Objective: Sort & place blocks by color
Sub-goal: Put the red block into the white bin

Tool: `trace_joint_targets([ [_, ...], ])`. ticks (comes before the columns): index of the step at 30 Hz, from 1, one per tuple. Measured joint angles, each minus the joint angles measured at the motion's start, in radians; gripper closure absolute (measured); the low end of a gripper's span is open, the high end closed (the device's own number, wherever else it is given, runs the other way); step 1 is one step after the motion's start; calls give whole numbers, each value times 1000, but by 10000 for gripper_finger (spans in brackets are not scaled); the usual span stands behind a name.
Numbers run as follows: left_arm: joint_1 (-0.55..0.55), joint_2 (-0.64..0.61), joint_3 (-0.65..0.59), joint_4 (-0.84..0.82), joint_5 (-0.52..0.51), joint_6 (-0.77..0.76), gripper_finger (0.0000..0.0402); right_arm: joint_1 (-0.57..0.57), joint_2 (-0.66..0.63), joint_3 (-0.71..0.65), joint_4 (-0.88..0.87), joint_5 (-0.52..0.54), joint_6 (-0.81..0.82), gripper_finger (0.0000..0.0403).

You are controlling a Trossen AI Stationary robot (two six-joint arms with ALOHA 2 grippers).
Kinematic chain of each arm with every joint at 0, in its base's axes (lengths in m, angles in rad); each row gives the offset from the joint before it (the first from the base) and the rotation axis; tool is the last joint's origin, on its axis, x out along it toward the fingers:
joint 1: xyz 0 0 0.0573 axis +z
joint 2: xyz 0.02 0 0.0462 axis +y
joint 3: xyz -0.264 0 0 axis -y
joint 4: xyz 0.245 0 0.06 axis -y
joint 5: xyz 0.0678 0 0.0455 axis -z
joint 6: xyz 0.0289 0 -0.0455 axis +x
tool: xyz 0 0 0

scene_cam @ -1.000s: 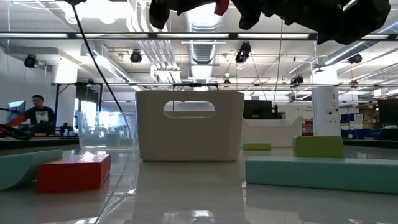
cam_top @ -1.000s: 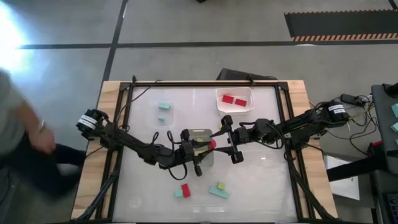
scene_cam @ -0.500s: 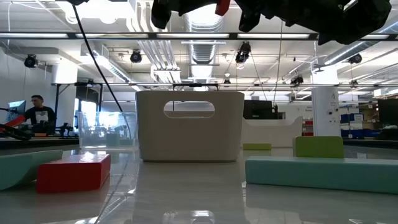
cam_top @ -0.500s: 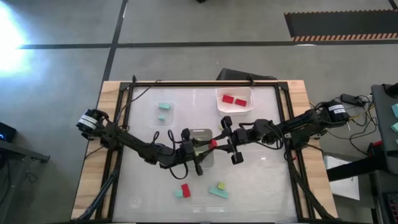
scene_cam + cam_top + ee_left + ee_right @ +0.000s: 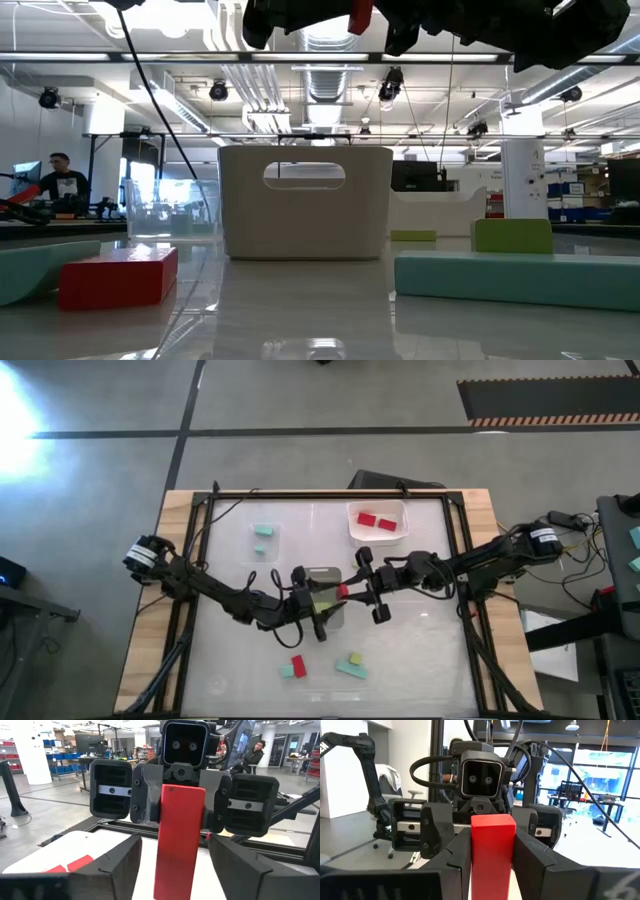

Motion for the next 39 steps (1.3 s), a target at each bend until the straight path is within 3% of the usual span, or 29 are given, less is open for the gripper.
trace_joint_targets([
  [7,0,-24,0,-126,-2,-1,138,-6,-94,4,-197,57,-8,308],
  [11,0,-48,-4,-186,-8,-7,134,-41,-176,65,-534,142,-32,308],
  [15,0,-54,-10,-186,-10,-8,134,-104,-211,166,-899,312,-106,308],
  [18,1,-56,-11,-185,-11,-8,134,-185,-210,224,-1104,433,-154,308],
  [21,1,-56,-12,-186,-12,-7,134,-304,-186,260,-1222,466,-185,308],
  [24,1,-56,-12,-185,-13,-7,134,-434,-141,264,-1251,445,-188,308],
  [30,2,-56,-12,-186,-13,-7,134,-628,1,256,-1240,262,-156,308],
  [39,2,-56,-13,-187,-13,-7,134,-661,137,261,-1202,252,-182,301],
])
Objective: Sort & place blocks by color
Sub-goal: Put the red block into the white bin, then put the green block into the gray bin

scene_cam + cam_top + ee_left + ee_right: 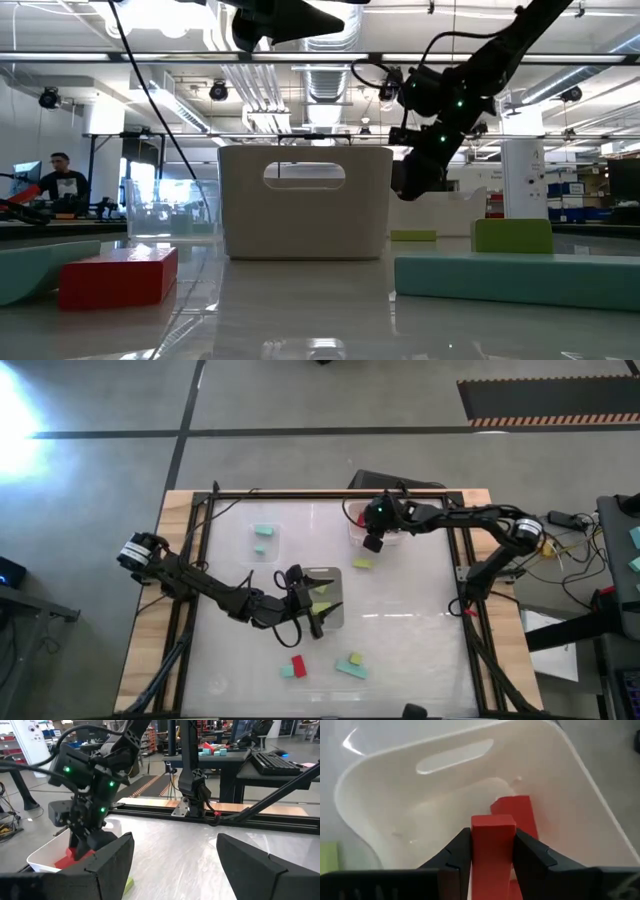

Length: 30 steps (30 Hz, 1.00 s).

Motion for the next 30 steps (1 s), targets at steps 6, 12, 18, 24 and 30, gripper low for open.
trace_joint_targets([
  [6,0,0,0,0,0,10,134,0,5,0,5,8,-2,248],
  [12,0,0,0,-2,0,9,134,0,-43,0,3,8,7,231],
  [18,0,0,0,-17,0,9,134,22,-141,0,-18,7,62,239],
  [24,0,0,0,-21,0,9,134,101,-264,-3,-49,-31,135,253],
  [30,0,0,0,-32,0,9,134,223,-352,-11,-62,-52,193,264],
])
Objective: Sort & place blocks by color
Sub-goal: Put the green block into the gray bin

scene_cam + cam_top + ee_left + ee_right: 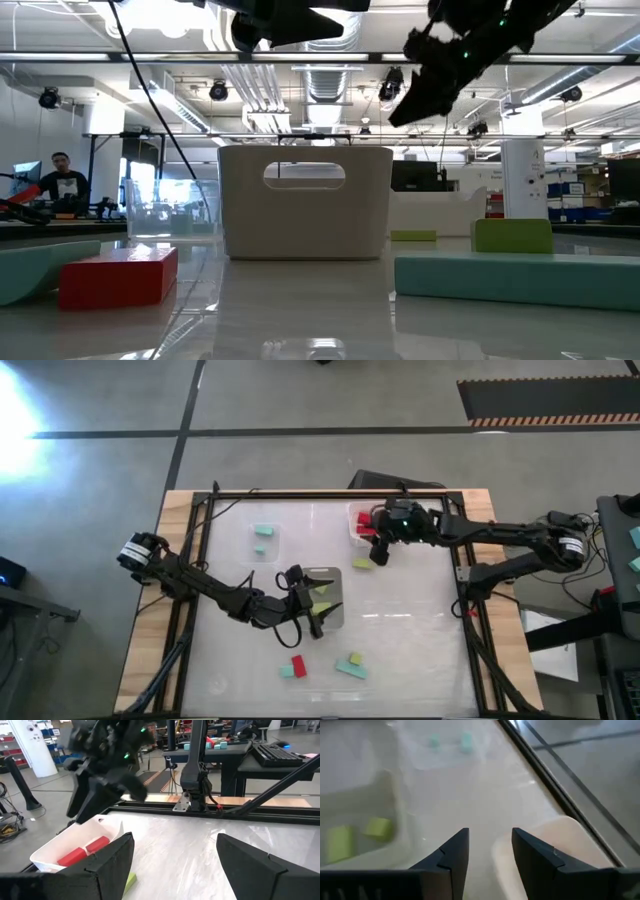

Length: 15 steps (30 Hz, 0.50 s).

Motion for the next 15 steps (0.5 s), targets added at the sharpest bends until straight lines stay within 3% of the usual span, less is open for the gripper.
trace_joint_targets([
  [15,3,-3,0,-9,0,52,134,268,-31,-45,-10,8,147,278],
])
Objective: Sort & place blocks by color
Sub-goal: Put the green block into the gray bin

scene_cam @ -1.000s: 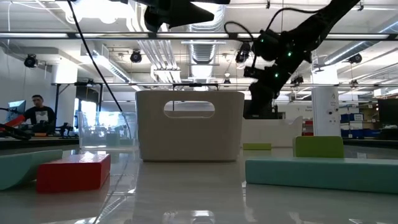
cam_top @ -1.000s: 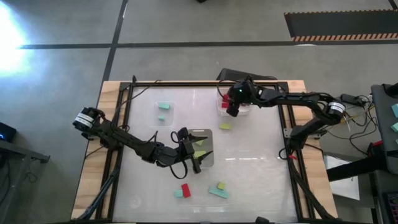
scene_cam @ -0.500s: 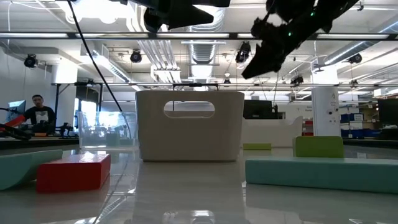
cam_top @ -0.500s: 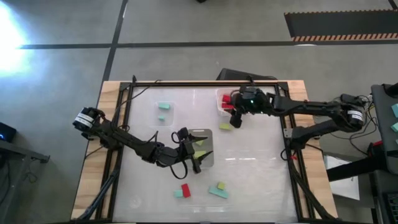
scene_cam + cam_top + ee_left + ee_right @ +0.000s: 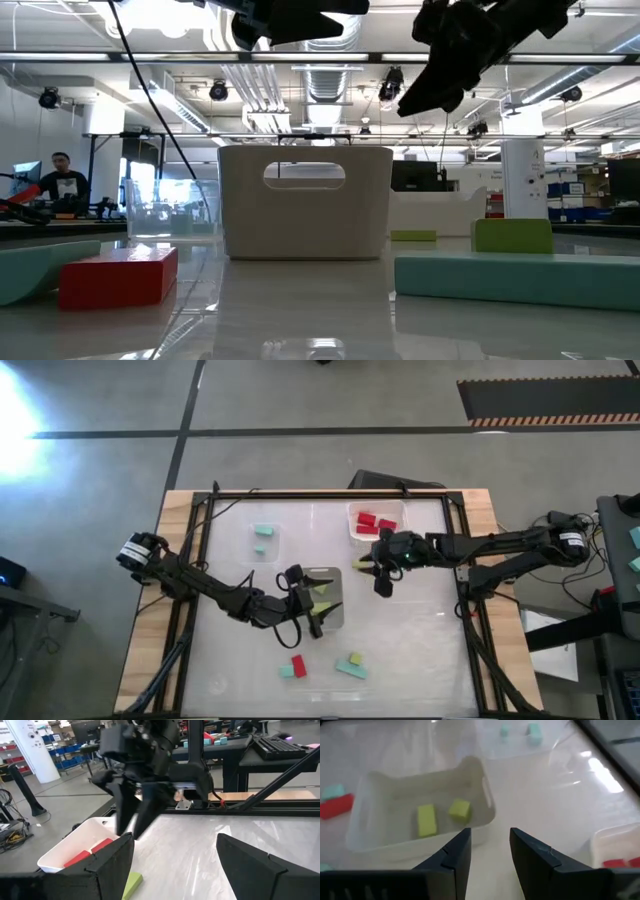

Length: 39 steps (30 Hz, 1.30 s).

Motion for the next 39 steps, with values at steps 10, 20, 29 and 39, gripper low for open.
trace_joint_targets([
  [10,0,0,0,0,0,0,134,74,0,-117,29,41,106,282],
  [20,2,0,0,0,0,0,134,84,0,-279,128,161,197,278],
  [29,2,0,0,0,0,0,134,84,0,-340,198,197,212,262],
  [39,2,0,0,0,0,-1,134,84,0,-348,223,248,168,216],
])
